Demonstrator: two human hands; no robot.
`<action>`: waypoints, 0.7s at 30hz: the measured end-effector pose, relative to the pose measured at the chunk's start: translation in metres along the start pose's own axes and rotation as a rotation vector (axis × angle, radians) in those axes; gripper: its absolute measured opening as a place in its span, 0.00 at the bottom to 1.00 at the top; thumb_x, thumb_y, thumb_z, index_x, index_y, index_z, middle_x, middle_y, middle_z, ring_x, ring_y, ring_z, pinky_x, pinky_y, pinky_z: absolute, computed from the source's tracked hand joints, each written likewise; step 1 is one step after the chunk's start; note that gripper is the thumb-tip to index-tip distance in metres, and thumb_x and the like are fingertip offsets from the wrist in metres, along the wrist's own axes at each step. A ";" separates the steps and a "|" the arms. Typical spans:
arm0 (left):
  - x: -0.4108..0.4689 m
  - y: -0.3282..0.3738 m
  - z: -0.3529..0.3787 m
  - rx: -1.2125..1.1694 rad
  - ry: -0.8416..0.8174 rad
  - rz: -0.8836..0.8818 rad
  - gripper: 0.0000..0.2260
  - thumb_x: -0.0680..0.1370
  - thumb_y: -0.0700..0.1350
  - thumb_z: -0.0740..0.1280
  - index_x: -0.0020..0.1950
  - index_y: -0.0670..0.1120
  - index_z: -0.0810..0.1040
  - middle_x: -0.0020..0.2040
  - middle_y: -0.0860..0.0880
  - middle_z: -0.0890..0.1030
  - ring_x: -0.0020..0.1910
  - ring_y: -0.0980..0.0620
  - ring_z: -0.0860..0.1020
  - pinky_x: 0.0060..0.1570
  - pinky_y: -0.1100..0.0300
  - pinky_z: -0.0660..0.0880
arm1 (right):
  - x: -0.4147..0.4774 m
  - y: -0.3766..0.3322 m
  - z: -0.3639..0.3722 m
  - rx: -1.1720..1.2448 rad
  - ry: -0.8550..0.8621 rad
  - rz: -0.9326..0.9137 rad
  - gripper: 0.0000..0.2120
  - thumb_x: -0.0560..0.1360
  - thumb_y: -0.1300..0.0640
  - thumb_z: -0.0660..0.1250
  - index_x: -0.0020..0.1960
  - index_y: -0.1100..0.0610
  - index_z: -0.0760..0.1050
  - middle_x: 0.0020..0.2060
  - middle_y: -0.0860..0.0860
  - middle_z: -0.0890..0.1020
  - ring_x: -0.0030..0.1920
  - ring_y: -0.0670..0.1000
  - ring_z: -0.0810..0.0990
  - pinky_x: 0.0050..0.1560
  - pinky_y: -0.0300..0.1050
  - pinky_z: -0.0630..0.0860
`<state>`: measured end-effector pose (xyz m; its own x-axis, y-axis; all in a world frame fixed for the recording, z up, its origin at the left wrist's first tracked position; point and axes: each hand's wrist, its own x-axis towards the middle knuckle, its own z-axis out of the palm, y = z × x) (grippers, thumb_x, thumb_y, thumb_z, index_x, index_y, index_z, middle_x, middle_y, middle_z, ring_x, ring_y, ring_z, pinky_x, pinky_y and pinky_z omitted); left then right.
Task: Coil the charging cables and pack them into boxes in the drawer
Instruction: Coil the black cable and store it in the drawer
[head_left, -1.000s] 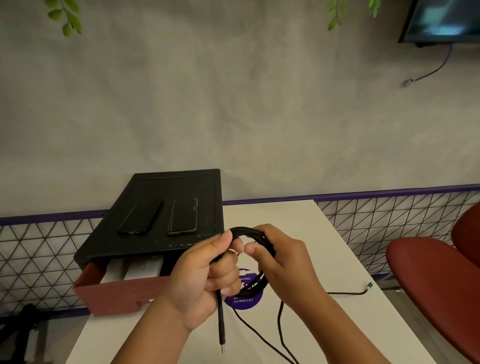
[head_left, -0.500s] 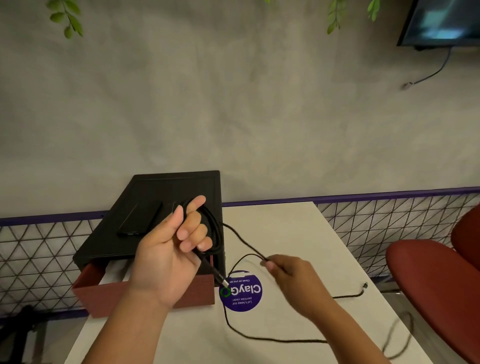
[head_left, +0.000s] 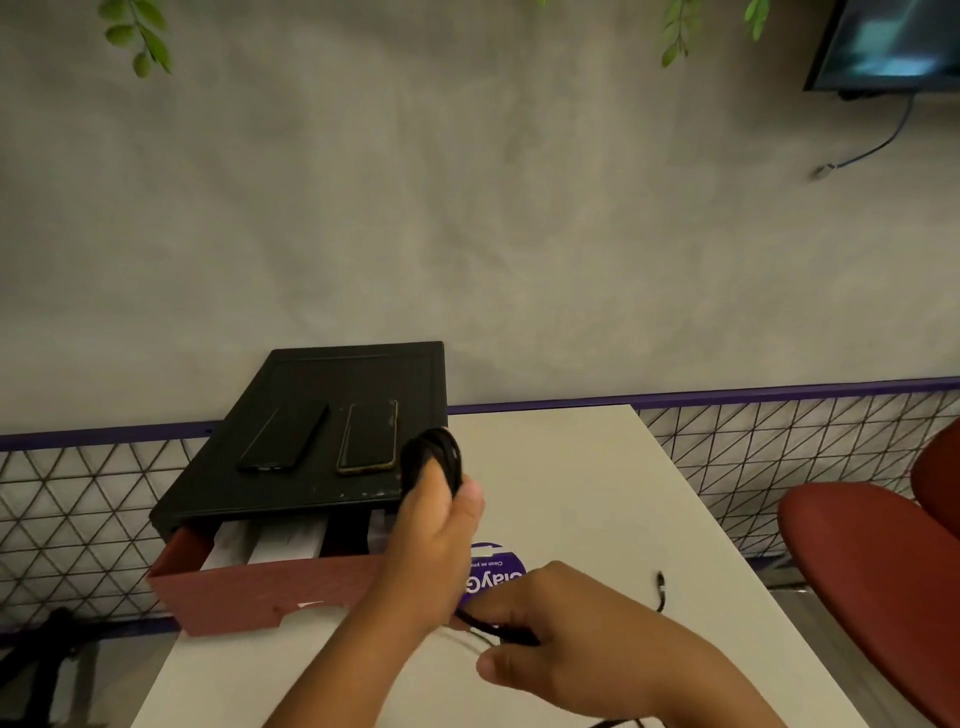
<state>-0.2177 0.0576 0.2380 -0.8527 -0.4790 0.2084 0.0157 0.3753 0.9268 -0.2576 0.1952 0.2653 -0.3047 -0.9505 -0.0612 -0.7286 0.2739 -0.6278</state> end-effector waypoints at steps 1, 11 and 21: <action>-0.002 -0.004 0.001 0.073 -0.071 -0.026 0.10 0.81 0.49 0.56 0.60 0.49 0.70 0.51 0.46 0.76 0.50 0.53 0.76 0.50 0.59 0.73 | -0.001 -0.001 -0.004 -0.035 0.049 -0.016 0.11 0.76 0.56 0.64 0.58 0.51 0.77 0.39 0.43 0.79 0.38 0.40 0.75 0.39 0.29 0.68; -0.015 0.024 -0.010 -0.252 -0.490 -0.095 0.14 0.71 0.58 0.59 0.41 0.48 0.76 0.24 0.54 0.68 0.24 0.59 0.66 0.28 0.70 0.65 | 0.005 0.021 -0.033 0.166 0.654 0.030 0.08 0.69 0.48 0.71 0.45 0.41 0.73 0.33 0.37 0.75 0.38 0.35 0.74 0.36 0.29 0.71; -0.006 0.027 -0.021 -0.775 -0.604 -0.172 0.23 0.61 0.68 0.72 0.29 0.49 0.73 0.21 0.55 0.62 0.19 0.59 0.59 0.24 0.66 0.60 | 0.016 0.030 -0.030 0.588 0.274 -0.178 0.24 0.66 0.31 0.64 0.47 0.51 0.78 0.36 0.45 0.79 0.40 0.45 0.77 0.45 0.38 0.73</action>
<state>-0.2014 0.0535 0.2683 -0.9946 0.0862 0.0579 0.0203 -0.3860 0.9223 -0.3025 0.1930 0.2693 -0.4122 -0.8808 0.2328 -0.3502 -0.0827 -0.9330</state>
